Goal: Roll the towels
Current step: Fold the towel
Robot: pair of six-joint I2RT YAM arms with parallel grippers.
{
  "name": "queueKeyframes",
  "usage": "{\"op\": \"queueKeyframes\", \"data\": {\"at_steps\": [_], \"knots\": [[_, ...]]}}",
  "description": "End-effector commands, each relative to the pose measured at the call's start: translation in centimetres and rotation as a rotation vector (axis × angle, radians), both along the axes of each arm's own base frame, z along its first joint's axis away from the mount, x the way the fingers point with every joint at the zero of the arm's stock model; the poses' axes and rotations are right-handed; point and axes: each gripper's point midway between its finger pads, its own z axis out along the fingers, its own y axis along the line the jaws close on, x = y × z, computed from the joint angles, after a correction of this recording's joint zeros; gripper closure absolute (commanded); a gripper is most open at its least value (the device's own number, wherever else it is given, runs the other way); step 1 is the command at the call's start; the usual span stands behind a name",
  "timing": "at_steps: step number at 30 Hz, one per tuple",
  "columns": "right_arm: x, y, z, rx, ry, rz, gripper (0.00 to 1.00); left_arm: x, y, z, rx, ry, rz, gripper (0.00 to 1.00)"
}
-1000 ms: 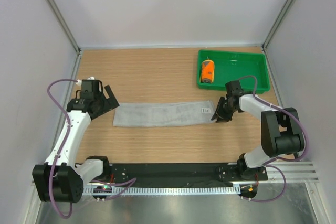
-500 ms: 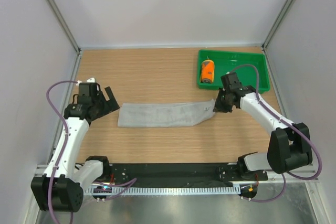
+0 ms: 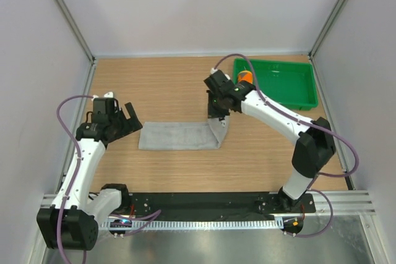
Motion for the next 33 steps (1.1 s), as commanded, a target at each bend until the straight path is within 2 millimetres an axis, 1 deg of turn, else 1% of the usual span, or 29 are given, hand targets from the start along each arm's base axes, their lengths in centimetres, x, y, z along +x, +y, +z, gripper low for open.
{"op": "queueKeyframes", "data": {"at_steps": [1, 2, 3, 4, 5, 6, 7, 8, 9, 10, 11, 12, 13, 14, 15, 18, 19, 24, 25, 27, 28, 29, 30, 31, 32, 33], "knots": [[0.4, 3.9, 2.2, 0.02, -0.036, 0.035, 0.99, 0.3, -0.3, 1.2, -0.005, -0.066, -0.025, 0.1], [0.4, 4.9, 2.4, 0.025, -0.038, 0.05, 0.99, 0.3, -0.2, 1.3, -0.004, -0.069, -0.022, 0.1], [0.2, 6.6, 3.6, 0.052, -0.059, 0.078, 0.99, 0.3, -0.2, 1.4, -0.002, -0.075, -0.018, 0.1], [0.3, 7.5, 2.9, 0.044, -0.047, 0.084, 0.99, 0.3, 0.0, 1.6, 0.005, -0.083, -0.012, 0.1], [0.3, 8.2, 3.1, 0.049, -0.051, 0.094, 0.99, 0.3, 0.1, 1.6, 0.006, -0.087, -0.006, 0.1], [0.1, 9.7, 4.2, 0.073, -0.068, 0.117, 0.99, 0.3, 0.1, 1.7, 0.009, -0.089, -0.004, 0.1], [0.2, 10.5, 3.3, 0.064, -0.053, 0.126, 0.99, 0.3, 0.1, 1.8, 0.007, -0.095, -0.005, 0.1], [0.0, 11.2, 3.4, 0.069, -0.052, 0.133, 0.99, 0.3, 0.1, 1.8, 0.008, -0.097, -0.004, 0.1], [-0.1, 12.4, 4.2, 0.093, -0.063, 0.148, 0.99, 0.3, 0.1, 1.9, 0.007, -0.101, -0.003, 0.1], [-0.2, 13.1, 3.5, 0.086, -0.05, 0.157, 0.99, 0.2, 0.2, 1.9, 0.009, -0.101, -0.001, 0.1], [-0.2, 13.6, 3.5, 0.091, -0.05, 0.161, 0.99, 0.3, 0.2, 2.0, 0.012, -0.104, 0.001, 0.1], [-0.2, 14.5, 4.3, 0.11, -0.061, 0.171, 0.99, 0.2, 0.3, 1.9, 0.013, -0.103, 0.002, 0.1], [-0.6, 15.1, 4.4, 0.115, -0.059, 0.187, 0.99, 0.2, 0.4, 2.0, 0.019, -0.103, 0.006, 0.1], [-0.6, 15.7, 3.8, 0.113, -0.052, 0.189, 0.99, 0.2, 0.4, 2.0, 0.018, -0.104, 0.007, 0.1], [-0.6, 16.4, 4.5, 0.133, -0.061, 0.199, 0.99, 0.2, 0.5, 2.0, 0.022, -0.105, 0.01, 0.1], [-0.8, 17.8, 4.3, 0.147, -0.055, 0.21, 0.99, 0.0, 0.5, 2.1, 0.021, -0.109, 0.009, 0.1], [-1.0, 18.2, 4.2, 0.155, -0.049, 0.216, 0.99, 0.0, 1.0, 2.0, 0.041, -0.107, 0.03, 0.09], [-1.7, 20.6, 3.8, 0.205, -0.031, 0.25, 0.99, 0.0, 1.3, 2.2, 0.055, -0.113, 0.045, 0.09], [-1.9, 20.9, 3.2, 0.203, -0.019, 0.253, 0.99, 0.0, 1.4, 2.3, 0.057, -0.115, 0.049, 0.1], [-2.1, 21.7, 3.1, 0.221, -0.019, 0.263, 0.99, 0.0, 1.4, 2.3, 0.058, -0.116, 0.052, 0.09], [-2.6, 22.1, 2.7, 0.235, 0.004, 0.282, 0.99, -0.1, 1.4, 2.3, 0.057, -0.118, 0.051, 0.09], [-2.8, 23.0, 2.7, 0.262, 0.002, 0.297, 0.99, -0.1, 1.5, 2.3, 0.06, -0.118, 0.052, 0.09], [-3.3, 23.4, 1.9, 0.263, 0.016, 0.306, 0.99, 0.0, 1.5, 2.4, 0.06, -0.121, 0.052, 0.09], [-3.7, 23.8, 1.6, 0.274, 0.026, 0.319, 0.99, -0.1, 1.5, 2.3, 0.063, -0.118, 0.056, 0.09], [-3.8, 24.6, 0.9, 0.293, 0.034, 0.325, 0.99, -0.1, 1.6, 2.3, 0.067, -0.115, 0.058, 0.09], [-4.7, 25.2, 0.2, 0.307, 0.059, 0.353, 0.99, -0.1, 1.7, 2.3, 0.07, -0.115, 0.063, 0.09]]}}
